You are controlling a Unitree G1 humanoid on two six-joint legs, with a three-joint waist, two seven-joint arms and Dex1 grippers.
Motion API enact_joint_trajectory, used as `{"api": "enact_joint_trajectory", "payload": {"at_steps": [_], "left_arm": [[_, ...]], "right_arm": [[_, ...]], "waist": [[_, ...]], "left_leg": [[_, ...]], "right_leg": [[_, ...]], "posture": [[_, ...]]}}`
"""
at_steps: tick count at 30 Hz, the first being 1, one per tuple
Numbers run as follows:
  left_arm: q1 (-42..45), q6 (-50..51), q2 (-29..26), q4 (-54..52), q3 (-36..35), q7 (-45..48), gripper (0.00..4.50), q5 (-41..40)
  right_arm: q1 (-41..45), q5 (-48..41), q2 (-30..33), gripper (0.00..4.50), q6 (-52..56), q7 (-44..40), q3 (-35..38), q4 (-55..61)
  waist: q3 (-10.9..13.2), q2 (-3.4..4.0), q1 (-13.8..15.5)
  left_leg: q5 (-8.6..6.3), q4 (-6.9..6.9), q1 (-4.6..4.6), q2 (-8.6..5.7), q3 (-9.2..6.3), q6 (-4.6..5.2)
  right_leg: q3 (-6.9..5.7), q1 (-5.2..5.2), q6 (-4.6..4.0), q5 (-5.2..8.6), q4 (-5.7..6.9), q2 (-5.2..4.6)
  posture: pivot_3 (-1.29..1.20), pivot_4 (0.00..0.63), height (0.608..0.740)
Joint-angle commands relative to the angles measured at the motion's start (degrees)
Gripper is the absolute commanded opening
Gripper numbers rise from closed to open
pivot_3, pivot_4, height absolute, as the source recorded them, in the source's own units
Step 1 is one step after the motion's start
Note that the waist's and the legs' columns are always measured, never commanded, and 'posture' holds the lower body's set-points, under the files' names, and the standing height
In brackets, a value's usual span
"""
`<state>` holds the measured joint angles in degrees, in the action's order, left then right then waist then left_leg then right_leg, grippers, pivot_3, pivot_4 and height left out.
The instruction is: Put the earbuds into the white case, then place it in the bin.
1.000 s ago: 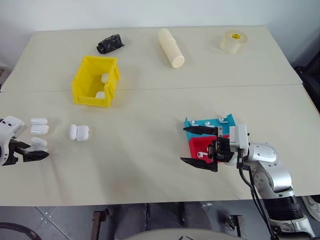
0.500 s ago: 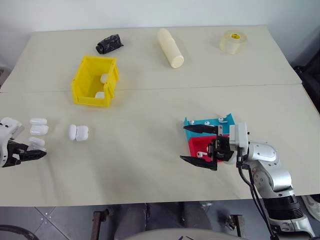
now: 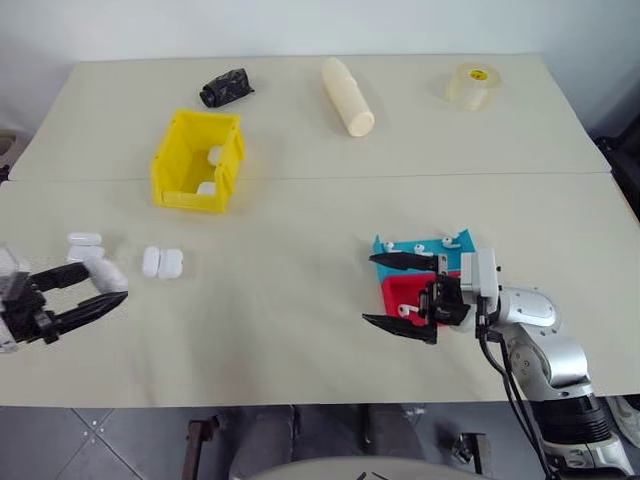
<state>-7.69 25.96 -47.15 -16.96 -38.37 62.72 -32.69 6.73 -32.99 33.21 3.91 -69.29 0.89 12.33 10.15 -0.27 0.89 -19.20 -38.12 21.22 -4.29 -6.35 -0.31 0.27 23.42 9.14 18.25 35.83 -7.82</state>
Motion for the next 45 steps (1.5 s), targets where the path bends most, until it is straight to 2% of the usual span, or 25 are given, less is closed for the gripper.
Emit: {"api": "enact_joint_trajectory", "payload": {"at_steps": [1, 6, 13, 16, 21, 22, 27, 34, 40, 45], "left_arm": [[4.8, -0.3, 6.1, -10.2, 9.8, -4.9, 2.78, -5.2], [12.0, -11.6, 17.6, -7.4, 27.8, -4.1, 2.78, 2.0], [17.2, -26.3, 29.3, 4.1, 42.7, -0.2, 2.78, 8.0], [18.7, -31.1, 33.7, 8.9, 46.0, 0.7, 2.78, 8.8], [20.8, -34.5, 35.9, 13.3, 47.5, 0.9, 2.78, 8.9], [21.6, -35.7, 36.0, 14.3, 47.3, 1.0, 2.78, 9.0], [23.5, -38.5, 35.4, 17.0, 46.4, 2.1, 2.78, 8.3], [24.4, -39.8, 34.4, 18.3, 45.5, 6.7, 2.78, 5.1], [23.5, -40.6, 33.8, 18.7, 45.2, 8.6, 2.78, 4.3], [23.2, -40.2, 34.1, 17.5, 45.5, 8.0, 2.78, 4.1]], "right_arm": [[-2.8, -1.2, 3.1, 4.50, -0.5, -0.2, 5.1, 2.8], [-11.6, -0.8, 5.3, 4.50, 0.0, 5.0, 13.6, 8.0], [-30.0, -0.6, 7.6, 4.50, -0.9, 5.4, 29.3, 13.2], [-35.4, -0.9, 7.6, 4.50, -1.2, 5.2, 35.3, 13.7], [-38.5, 0.0, 9.4, 4.50, -0.9, 3.5, 40.4, 11.5], [-37.8, -0.4, 10.7, 4.50, 1.8, 4.7, 40.4, 12.0], [-35.0, 2.3, 20.7, 4.50, 14.4, 7.7, 35.8, 15.2], [-16.0, 5.5, 38.7, 4.50, 23.3, 4.0, 19.4, 11.3], [-0.8, 13.1, 43.7, 4.50, 25.3, 1.1, 2.2, 10.4], [5.6, 20.0, 44.0, 4.50, 25.6, -0.3, -6.0, 10.0]], "waist": [[0.0, -0.02, 0.4], [-0.1, -0.02, 0.5], [-0.1, 0.07, 0.6], [-0.1, 0.05, 0.7], [-0.2, 0.05, 0.4], [-0.2, 0.06, 0.4], [-0.2, 0.08, 0.6], [-0.2, 0.09, 0.6], [-0.2, 0.07, 0.6], [-0.2, 0.07, 0.6]], "left_leg": [[-0.01, -0.04, 0.01, -0.01, 0.01, 0.01], [0.00, -0.04, -0.02, 0.06, 0.12, -0.01], [0.00, -0.04, -0.08, 0.02, 0.45, 0.01], [-0.02, -0.06, -0.09, 0.00, 0.57, 0.07], [-0.03, -0.04, -0.16, 0.02, 0.59, 0.08], [-0.03, -0.05, -0.17, 0.02, 0.59, 0.08], [-0.03, -0.09, -0.16, 0.06, 0.59, 0.09], [-0.02, -0.14, -0.09, 0.10, 0.52, 0.09], [-0.03, -0.16, 0.05, 0.08, 0.43, 0.12], [-0.03, -0.16, 0.05, 0.10, 0.44, 0.11]], "right_leg": [[0.01, -0.01, 0.01, -0.03, 0.00, 0.00], [0.01, 0.00, 0.04, -0.07, 0.04, 0.14], [0.09, -0.02, 0.11, -0.10, 0.00, 0.24], [0.12, -0.06, 0.15, -0.12, -0.19, 0.20], [0.20, -0.06, 0.19, -0.14, -0.20, 0.31], [0.20, -0.06, 0.19, -0.14, -0.19, 0.30], [0.24, -0.04, 0.19, -0.14, -0.18, 0.25], [0.15, -0.03, 0.20, -0.15, -0.20, 0.24], [0.08, 0.00, 0.20, -0.15, -0.29, 0.13], [0.08, 0.04, 0.20, -0.15, -0.27, 0.15]], "posture": [[0.00, 0.150, 0.740], [0.00, 0.150, 0.740], [0.00, 0.150, 0.740], [0.00, 0.150, 0.740], [0.00, 0.150, 0.740], [0.00, 0.150, 0.740], [0.00, 0.150, 0.740], [0.00, 0.150, 0.740], [0.00, 0.150, 0.740], [0.00, 0.150, 0.740]]}}
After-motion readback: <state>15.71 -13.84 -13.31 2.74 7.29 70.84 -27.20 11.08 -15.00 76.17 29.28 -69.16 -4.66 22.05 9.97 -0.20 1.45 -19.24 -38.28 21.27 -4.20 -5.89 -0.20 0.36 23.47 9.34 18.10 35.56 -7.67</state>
